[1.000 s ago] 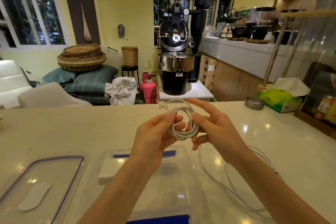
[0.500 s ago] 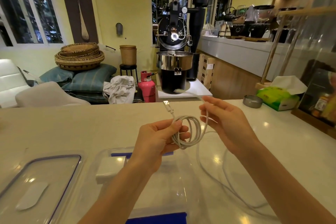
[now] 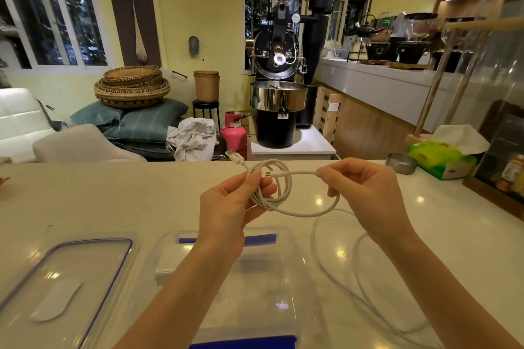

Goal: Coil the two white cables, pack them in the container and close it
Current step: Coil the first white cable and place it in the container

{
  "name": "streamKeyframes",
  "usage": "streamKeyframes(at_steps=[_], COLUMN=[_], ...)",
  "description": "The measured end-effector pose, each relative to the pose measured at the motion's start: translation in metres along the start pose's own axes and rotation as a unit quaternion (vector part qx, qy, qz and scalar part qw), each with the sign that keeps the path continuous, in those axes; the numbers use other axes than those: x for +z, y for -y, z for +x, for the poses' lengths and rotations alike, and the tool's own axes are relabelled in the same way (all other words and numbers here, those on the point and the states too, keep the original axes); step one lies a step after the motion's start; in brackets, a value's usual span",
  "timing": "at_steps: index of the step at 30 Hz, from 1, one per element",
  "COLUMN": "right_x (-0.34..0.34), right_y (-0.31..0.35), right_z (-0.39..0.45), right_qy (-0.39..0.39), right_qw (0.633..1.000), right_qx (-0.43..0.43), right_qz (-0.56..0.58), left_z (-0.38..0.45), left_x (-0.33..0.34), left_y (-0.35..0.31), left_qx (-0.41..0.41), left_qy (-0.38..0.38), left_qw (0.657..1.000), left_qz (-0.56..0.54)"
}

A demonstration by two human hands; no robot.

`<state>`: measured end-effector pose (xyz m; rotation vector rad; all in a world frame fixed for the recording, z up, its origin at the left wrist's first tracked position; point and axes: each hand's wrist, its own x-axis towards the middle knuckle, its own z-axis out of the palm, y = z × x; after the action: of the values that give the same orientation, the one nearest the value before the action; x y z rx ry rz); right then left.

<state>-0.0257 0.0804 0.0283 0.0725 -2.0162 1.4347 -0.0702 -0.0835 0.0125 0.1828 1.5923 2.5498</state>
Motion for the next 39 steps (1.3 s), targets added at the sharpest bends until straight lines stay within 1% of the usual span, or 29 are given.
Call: streamKeyframes(at_steps=[2, 5, 7, 9, 11, 12, 13, 14, 15, 16, 17, 19, 21, 23, 27, 29, 32, 34, 35, 37, 39], right_x=[0.001, 0.004, 0.009, 0.014, 0.016, 0.017, 0.017, 0.016, 0.015, 0.013, 0.012, 0.010, 0.008, 0.007, 0.010, 0.012, 0.011, 0.009, 0.008, 0.003, -0.006], right_y=[-0.004, -0.008, -0.010, -0.015, -0.018, -0.018, -0.015, -0.012, -0.010, -0.008, -0.008, -0.008, -0.010, -0.014, -0.020, -0.019, -0.016, -0.021, -0.025, -0.034, -0.038], right_z=[-0.001, -0.003, -0.006, -0.008, -0.008, -0.008, -0.008, -0.006, -0.005, -0.003, -0.002, 0.000, 0.001, 0.003, 0.006, 0.006, 0.005, 0.007, 0.009, 0.013, 0.018], right_qy=[-0.012, 0.006, 0.003, -0.020, -0.030, -0.016, 0.019, 0.069, 0.120, 0.153, 0.170, 0.182, 0.187, 0.192, 0.198, 0.198, 0.199, 0.170, 0.138, 0.025, -0.096], right_qw=[0.999, 0.994, 0.982, 0.966, 0.959, 0.965, 0.978, 0.990, 0.992, 0.983, 0.969, 0.939, 0.900, 0.860, 0.819, 0.810, 0.807, 0.809, 0.814, 0.836, 0.844], right_qx=[-0.024, -0.074, -0.126, -0.172, -0.178, -0.150, -0.101, -0.039, 0.024, 0.081, 0.128, 0.187, 0.255, 0.321, 0.376, 0.388, 0.405, 0.410, 0.407, 0.386, 0.357], right_qz=[-0.021, -0.079, -0.142, -0.191, -0.220, -0.213, -0.181, -0.120, -0.032, 0.056, 0.127, 0.226, 0.301, 0.346, 0.386, 0.393, 0.383, 0.385, 0.390, 0.389, 0.388], left_z=[-0.001, -0.003, -0.006, -0.008, -0.009, -0.009, -0.009, -0.009, -0.009, -0.009, -0.009, -0.009, -0.009, -0.010, -0.009, -0.010, -0.014, -0.020, -0.022, -0.025, -0.025], left_x=[0.001, 0.003, 0.005, 0.007, 0.008, 0.008, 0.008, 0.008, 0.008, 0.007, 0.007, 0.007, 0.007, 0.007, 0.006, 0.006, 0.008, 0.011, 0.013, 0.016, 0.016], left_y=[0.001, 0.001, 0.003, 0.004, 0.004, 0.003, 0.002, 0.001, 0.001, 0.001, 0.001, 0.003, 0.004, 0.005, 0.006, 0.006, 0.005, 0.005, 0.006, 0.006, 0.006], left_qx=[0.012, 0.021, 0.017, 0.012, 0.004, -0.001, -0.004, -0.007, -0.009, -0.013, -0.016, -0.018, -0.020, -0.018, -0.003, -0.002, 0.001, -0.007, -0.012, -0.018, -0.021], left_qy=[-0.001, 0.015, 0.037, 0.059, 0.082, 0.094, 0.105, 0.116, 0.126, 0.135, 0.142, 0.151, 0.162, 0.176, 0.197, 0.205, 0.231, 0.265, 0.277, 0.276, 0.258], left_qw=[1.000, 0.999, 0.998, 0.996, 0.994, 0.994, 0.992, 0.991, 0.990, 0.989, 0.987, 0.986, 0.983, 0.980, 0.974, 0.971, 0.962, 0.952, 0.948, 0.949, 0.955], left_qz=[0.017, 0.038, 0.051, 0.065, 0.066, 0.063, 0.062, 0.063, 0.064, 0.067, 0.069, 0.076, 0.082, 0.089, 0.115, 0.123, 0.144, 0.154, 0.155, 0.151, 0.146])
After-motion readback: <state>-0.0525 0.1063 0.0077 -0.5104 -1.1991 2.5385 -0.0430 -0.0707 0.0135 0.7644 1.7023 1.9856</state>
